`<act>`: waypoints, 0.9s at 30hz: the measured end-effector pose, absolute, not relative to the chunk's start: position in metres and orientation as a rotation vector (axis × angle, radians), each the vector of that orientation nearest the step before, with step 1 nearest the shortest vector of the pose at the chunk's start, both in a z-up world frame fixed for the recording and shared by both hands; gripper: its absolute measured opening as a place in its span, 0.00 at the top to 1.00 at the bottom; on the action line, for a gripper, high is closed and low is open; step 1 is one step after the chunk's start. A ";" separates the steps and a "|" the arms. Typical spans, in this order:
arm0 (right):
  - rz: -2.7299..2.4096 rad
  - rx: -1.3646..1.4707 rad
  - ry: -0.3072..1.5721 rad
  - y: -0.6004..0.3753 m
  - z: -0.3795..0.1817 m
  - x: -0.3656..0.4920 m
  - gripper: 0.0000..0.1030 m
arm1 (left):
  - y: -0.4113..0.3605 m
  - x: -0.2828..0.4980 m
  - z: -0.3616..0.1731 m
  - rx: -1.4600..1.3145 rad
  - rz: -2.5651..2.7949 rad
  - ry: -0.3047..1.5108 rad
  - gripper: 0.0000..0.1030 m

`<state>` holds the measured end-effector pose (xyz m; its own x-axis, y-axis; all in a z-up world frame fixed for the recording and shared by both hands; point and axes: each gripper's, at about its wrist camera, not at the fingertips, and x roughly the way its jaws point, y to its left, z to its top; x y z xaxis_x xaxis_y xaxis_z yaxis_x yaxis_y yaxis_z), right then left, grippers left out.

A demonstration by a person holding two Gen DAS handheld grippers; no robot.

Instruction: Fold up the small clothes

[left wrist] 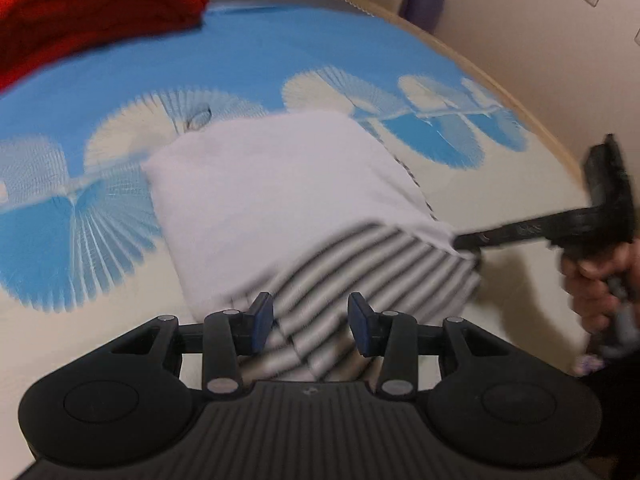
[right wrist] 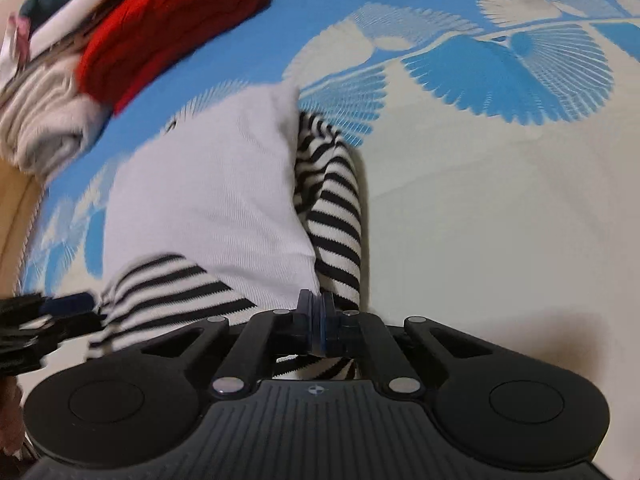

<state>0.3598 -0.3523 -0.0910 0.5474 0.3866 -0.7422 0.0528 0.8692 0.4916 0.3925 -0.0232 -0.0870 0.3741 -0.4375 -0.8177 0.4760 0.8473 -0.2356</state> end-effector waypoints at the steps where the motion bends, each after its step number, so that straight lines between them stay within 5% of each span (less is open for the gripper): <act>1: 0.212 0.479 0.992 -0.349 -0.093 0.359 0.98 | -0.025 0.391 -0.100 0.072 -0.581 1.101 0.64; 7: 0.170 0.433 1.006 -0.342 -0.097 0.361 0.96 | -0.049 0.358 -0.110 0.327 -0.486 1.047 0.65; 10: 0.129 0.408 0.970 -0.345 -0.077 0.348 0.87 | -0.035 0.333 -0.086 0.268 -0.343 1.039 0.45; 14: 0.083 0.233 0.873 -0.340 -0.033 0.305 0.41 | -0.014 0.277 -0.043 0.138 -0.234 0.894 0.09; 16: 0.086 0.193 0.814 -0.338 -0.014 0.275 0.28 | -0.013 0.247 -0.025 0.088 -0.195 0.811 0.01; 22: 0.077 0.224 0.642 -0.335 0.008 0.170 0.17 | -0.037 0.168 -0.007 -0.137 -0.166 0.650 0.00; 27: 0.067 0.190 0.520 -0.316 0.024 0.121 0.07 | -0.063 0.141 -0.005 -0.027 -0.074 0.588 0.00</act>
